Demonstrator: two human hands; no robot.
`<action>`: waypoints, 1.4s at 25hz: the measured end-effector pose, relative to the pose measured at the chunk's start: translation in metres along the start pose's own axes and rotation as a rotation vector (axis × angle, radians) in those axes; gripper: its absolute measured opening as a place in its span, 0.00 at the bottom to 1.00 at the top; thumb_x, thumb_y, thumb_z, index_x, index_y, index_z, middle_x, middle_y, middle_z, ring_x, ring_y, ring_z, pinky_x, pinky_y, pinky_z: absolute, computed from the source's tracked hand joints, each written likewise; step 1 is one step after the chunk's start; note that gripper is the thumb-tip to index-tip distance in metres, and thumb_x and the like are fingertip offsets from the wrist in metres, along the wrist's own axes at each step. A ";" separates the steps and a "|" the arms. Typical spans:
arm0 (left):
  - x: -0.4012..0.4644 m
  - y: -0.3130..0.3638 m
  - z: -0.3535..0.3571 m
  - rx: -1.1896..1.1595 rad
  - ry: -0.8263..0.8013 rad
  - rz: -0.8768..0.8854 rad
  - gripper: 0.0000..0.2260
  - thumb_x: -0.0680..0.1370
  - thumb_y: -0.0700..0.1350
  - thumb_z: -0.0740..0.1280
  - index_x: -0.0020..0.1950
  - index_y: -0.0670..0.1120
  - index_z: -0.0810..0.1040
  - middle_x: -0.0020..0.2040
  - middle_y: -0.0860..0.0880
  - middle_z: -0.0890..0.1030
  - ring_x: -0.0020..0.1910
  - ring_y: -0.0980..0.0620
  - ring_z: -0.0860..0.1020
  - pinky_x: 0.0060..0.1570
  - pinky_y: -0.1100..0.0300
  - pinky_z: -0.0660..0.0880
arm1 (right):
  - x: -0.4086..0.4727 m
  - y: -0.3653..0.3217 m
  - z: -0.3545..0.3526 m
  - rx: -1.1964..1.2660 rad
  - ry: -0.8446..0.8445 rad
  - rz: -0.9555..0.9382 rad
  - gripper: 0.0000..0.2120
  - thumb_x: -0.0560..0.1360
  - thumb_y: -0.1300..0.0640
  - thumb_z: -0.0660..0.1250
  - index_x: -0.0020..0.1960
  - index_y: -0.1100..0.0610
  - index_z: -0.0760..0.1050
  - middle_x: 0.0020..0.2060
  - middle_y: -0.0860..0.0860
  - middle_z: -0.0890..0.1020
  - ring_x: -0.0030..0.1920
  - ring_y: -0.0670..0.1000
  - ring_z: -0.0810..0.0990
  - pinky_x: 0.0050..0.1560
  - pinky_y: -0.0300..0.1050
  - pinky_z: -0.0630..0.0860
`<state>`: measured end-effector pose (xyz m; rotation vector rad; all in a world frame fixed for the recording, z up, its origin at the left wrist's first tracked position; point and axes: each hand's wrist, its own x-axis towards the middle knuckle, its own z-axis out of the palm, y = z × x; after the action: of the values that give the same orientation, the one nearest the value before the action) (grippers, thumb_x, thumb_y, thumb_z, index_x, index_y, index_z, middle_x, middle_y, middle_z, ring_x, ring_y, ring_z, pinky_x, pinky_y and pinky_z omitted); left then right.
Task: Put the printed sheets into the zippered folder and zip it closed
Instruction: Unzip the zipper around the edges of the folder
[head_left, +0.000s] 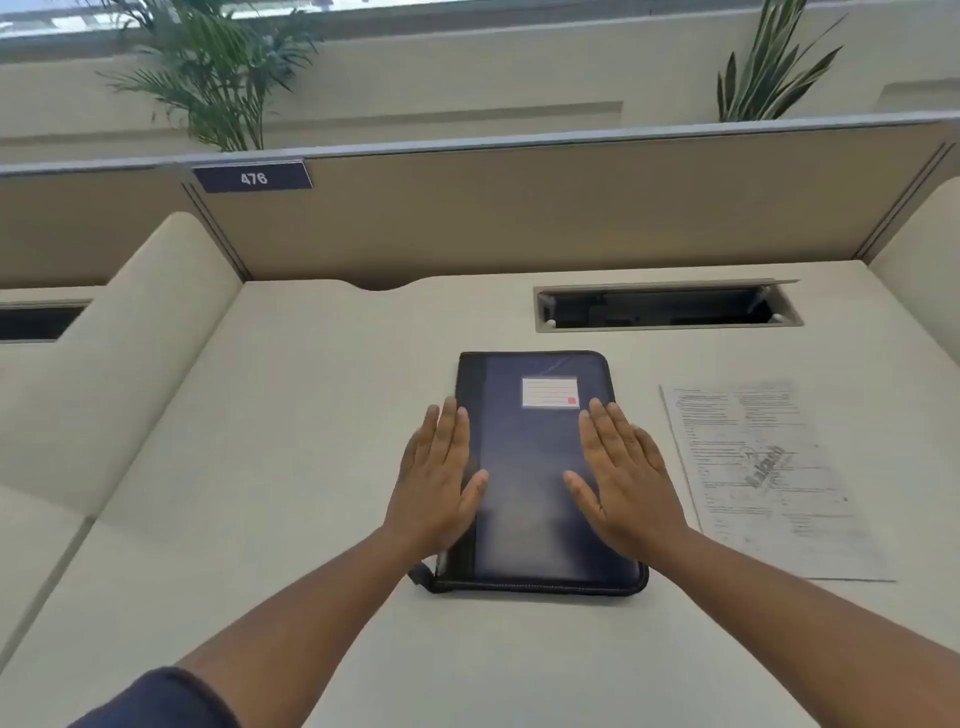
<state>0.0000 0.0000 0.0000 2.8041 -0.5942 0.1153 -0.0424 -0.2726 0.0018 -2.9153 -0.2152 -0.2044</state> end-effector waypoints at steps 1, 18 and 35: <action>-0.008 -0.002 0.004 -0.006 -0.062 -0.030 0.35 0.83 0.60 0.50 0.82 0.48 0.35 0.81 0.50 0.31 0.80 0.51 0.32 0.80 0.51 0.41 | -0.007 0.000 0.004 0.000 -0.034 0.020 0.35 0.82 0.38 0.45 0.84 0.54 0.45 0.83 0.51 0.44 0.82 0.51 0.38 0.80 0.52 0.43; -0.049 -0.016 0.044 -0.314 -0.138 -0.227 0.18 0.82 0.53 0.63 0.70 0.51 0.78 0.75 0.52 0.69 0.69 0.50 0.73 0.62 0.55 0.74 | -0.042 0.021 0.045 0.227 -0.253 0.182 0.23 0.79 0.38 0.64 0.71 0.45 0.76 0.76 0.51 0.70 0.76 0.56 0.63 0.73 0.55 0.67; 0.097 -0.042 0.035 -0.230 -0.191 -0.179 0.15 0.81 0.59 0.60 0.65 0.58 0.76 0.48 0.54 0.82 0.50 0.49 0.80 0.44 0.55 0.77 | 0.088 0.039 0.057 0.194 -0.280 0.303 0.40 0.73 0.24 0.52 0.81 0.40 0.53 0.84 0.48 0.47 0.82 0.55 0.39 0.76 0.62 0.52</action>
<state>0.1067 -0.0105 -0.0306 2.6438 -0.3671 -0.2428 0.0575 -0.2866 -0.0481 -2.7262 0.1579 0.2586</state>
